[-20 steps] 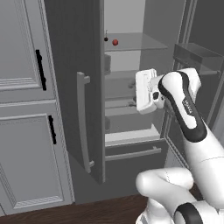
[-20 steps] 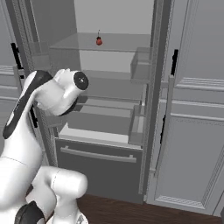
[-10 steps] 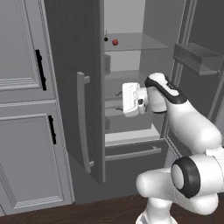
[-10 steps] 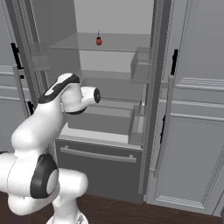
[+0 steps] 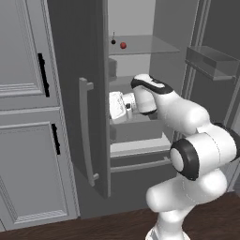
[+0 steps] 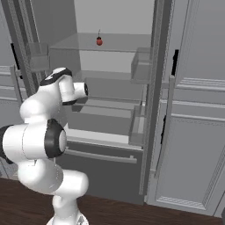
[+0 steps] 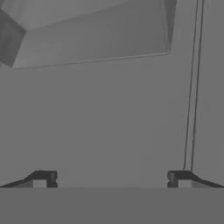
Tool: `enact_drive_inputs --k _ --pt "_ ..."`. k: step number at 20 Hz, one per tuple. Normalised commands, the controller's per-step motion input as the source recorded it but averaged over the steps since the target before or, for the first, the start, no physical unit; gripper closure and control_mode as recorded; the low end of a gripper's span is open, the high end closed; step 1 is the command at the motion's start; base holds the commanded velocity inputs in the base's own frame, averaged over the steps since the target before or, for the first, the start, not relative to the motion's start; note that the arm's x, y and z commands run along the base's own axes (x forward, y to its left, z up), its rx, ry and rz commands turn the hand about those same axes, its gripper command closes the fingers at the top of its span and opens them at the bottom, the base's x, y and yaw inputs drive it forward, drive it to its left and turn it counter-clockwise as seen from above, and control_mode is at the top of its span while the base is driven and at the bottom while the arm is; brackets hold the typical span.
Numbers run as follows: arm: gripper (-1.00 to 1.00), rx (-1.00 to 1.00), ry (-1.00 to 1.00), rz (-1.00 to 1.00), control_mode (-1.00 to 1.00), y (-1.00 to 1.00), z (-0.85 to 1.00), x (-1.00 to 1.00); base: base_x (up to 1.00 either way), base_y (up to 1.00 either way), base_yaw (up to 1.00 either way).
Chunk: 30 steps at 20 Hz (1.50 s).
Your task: Take the strawberry from the fridge and place it on top of the pancake, located on the dining counter.
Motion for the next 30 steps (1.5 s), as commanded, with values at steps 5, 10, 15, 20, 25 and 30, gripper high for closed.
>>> enact_drive_inputs --k 5,10,15,20,25,30 --pt "-1.0 0.0 0.06 0.06 -1.0 1.0 -0.2 -0.29 0.0 0.0 0.0" --pt "-1.0 0.0 0.0 0.03 -1.0 0.76 -0.04 -0.2 0.0 0.0 0.0" --pt "-1.0 0.0 0.0 0.0 -1.0 -0.46 0.0 -0.23 0.0 0.0 0.0" --pt "-1.0 -0.01 -0.02 0.0 -1.0 -1.0 0.25 -0.48 0.0 0.0 0.0" --pt "-1.0 -0.19 -0.07 0.0 -1.0 -1.0 0.46 -0.29 0.0 0.0 0.0" --pt "-1.0 -0.52 -0.31 0.13 -1.0 -0.99 0.13 0.0 0.0 0.0 0.0"
